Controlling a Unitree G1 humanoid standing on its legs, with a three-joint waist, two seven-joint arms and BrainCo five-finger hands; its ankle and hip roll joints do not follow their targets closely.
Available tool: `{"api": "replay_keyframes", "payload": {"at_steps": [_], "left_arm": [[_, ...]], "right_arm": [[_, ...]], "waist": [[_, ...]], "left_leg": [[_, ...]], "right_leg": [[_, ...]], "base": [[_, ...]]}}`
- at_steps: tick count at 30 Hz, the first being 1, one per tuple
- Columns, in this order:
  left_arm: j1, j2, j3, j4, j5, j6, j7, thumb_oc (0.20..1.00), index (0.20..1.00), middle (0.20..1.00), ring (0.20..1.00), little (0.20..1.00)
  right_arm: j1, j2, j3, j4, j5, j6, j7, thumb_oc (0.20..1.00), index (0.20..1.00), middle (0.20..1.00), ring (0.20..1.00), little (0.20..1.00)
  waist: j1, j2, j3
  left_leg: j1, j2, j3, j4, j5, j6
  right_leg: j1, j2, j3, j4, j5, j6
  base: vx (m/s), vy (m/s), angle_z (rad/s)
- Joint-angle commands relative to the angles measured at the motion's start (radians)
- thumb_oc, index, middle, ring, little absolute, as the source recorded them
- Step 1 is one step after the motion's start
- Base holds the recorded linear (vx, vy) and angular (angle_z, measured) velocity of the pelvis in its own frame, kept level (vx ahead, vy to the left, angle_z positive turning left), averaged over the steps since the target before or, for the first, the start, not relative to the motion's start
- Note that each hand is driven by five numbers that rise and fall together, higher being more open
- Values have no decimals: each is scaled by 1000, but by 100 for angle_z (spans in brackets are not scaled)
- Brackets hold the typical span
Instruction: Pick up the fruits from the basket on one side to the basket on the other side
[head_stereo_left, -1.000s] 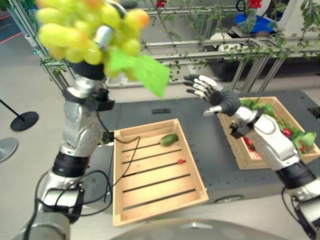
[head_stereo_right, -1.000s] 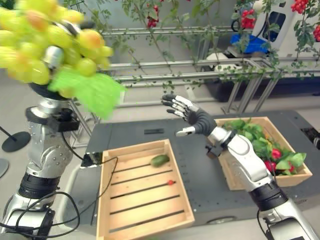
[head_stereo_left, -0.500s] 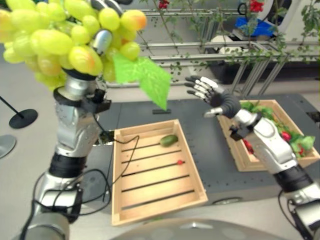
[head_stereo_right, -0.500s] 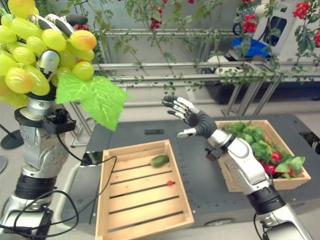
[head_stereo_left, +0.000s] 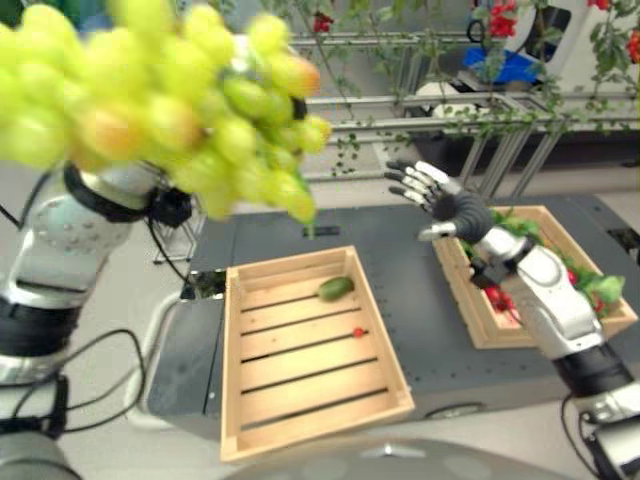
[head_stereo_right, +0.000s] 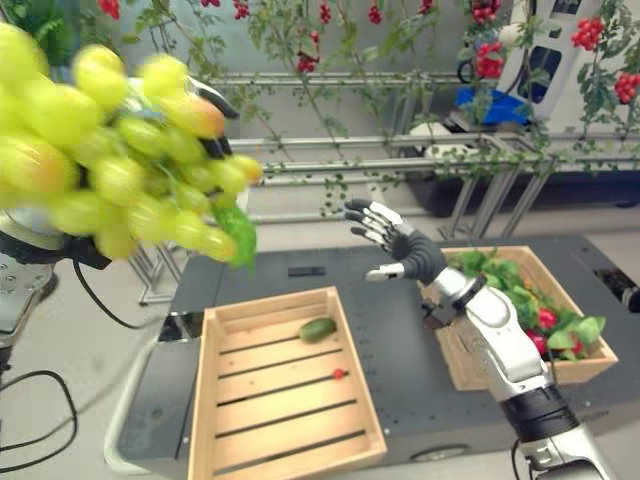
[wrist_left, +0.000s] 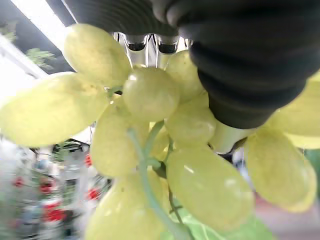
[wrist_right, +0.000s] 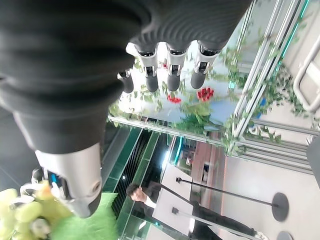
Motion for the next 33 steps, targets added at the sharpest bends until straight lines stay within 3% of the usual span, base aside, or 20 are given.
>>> {"api": "replay_keyframes", "payload": {"at_steps": [1,7,13,19,25,33], "left_arm": [[-78,60,-60,21,216,-26,139,200,200,200,200,200],[-194,173,-215,42,457,-24,309,200,200,200,200,200],[-295,218,-363,83,516,-22,366,200,200,200,200,200],[-290,207,-373,105,496,-23,367,200,200,200,200,200],[-188,160,-260,146,414,-10,332,200,200,200,200,200],[-222,137,-265,145,374,-24,281,200,200,200,200,200]], "right_arm": [[-34,-54,-18,-59,4,-102,-16,1000,1000,1000,1000,1000],[-28,-85,-2,-61,-16,-150,-57,1000,1000,1000,1000,1000],[-17,-88,9,-70,-14,-174,-82,1000,1000,1000,1000,1000],[2,-86,13,-68,-17,-181,-90,1000,1000,1000,1000,1000],[36,-87,1,-52,-32,-172,-88,1000,1000,1000,1000,1000],[0,-173,72,-50,28,-96,22,1000,1000,1000,1000,1000]], "waist": [[18,-14,-29],[13,-4,-30],[17,-4,-26],[20,-6,-21],[21,-9,-18],[21,-17,-15]], "left_leg": [[40,-33,13,8,-111,-1],[36,-33,10,7,-109,-3],[35,-33,7,8,-109,-2],[35,-33,5,8,-110,-2],[35,-34,4,9,-109,-1],[35,-32,5,11,-111,-2]], "right_leg": [[-73,6,-11,78,-29,98],[-75,4,-17,78,-27,104],[-77,3,-22,81,-27,106],[-77,0,-24,82,-29,106],[-78,-1,-24,85,-31,105],[-77,-2,-18,84,-30,104]], "base": [[0,0,0],[0,0,0],[0,0,0],[-1,1,2],[2,1,2],[0,0,0]]}}
